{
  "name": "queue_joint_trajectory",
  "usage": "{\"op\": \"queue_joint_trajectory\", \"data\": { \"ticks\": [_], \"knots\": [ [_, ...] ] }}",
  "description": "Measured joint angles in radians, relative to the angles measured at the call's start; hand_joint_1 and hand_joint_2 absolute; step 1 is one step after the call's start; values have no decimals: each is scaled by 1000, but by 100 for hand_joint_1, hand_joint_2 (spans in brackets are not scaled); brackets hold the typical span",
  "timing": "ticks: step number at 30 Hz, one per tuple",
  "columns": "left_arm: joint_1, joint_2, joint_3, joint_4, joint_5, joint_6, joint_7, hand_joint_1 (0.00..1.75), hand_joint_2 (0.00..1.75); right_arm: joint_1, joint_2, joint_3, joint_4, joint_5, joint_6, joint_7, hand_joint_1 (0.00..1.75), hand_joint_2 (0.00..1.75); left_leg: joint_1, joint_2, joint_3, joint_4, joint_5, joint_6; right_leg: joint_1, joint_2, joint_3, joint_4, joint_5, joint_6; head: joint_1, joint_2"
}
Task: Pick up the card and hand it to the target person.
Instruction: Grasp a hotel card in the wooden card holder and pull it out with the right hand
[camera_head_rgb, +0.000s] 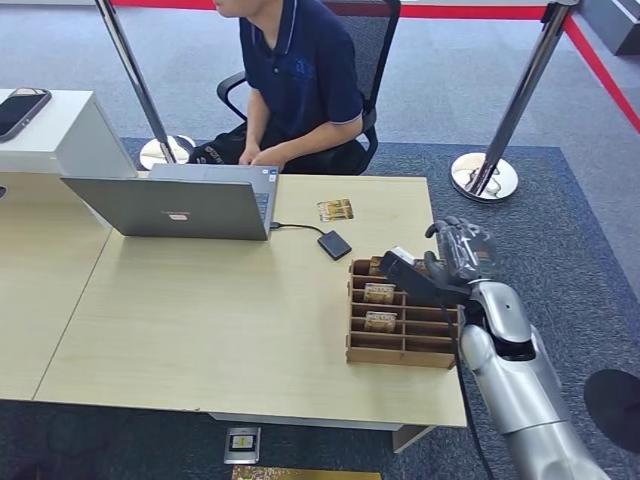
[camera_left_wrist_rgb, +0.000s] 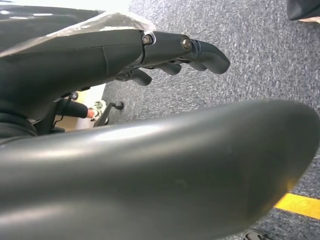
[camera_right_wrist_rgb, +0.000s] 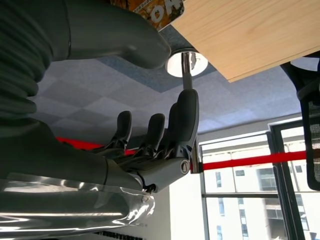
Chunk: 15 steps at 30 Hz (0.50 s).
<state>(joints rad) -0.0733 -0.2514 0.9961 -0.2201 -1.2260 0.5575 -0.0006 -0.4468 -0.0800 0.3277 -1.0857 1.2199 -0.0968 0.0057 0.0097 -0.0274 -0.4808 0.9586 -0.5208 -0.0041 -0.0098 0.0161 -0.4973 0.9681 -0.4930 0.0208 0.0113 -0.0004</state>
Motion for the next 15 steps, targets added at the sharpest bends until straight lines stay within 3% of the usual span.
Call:
{"op": "queue_joint_trajectory", "data": {
  "ticks": [15],
  "knots": [
    [1, 0, 1, 0, 4, 2, -10, 0, 0, 31, -17, 0, -44, -10, 4, -6, 88, 175, 0, 0, -1, 0, 0, 0, 0, 0, 0, 0, 0, 0, 0, 0]
  ]
}}
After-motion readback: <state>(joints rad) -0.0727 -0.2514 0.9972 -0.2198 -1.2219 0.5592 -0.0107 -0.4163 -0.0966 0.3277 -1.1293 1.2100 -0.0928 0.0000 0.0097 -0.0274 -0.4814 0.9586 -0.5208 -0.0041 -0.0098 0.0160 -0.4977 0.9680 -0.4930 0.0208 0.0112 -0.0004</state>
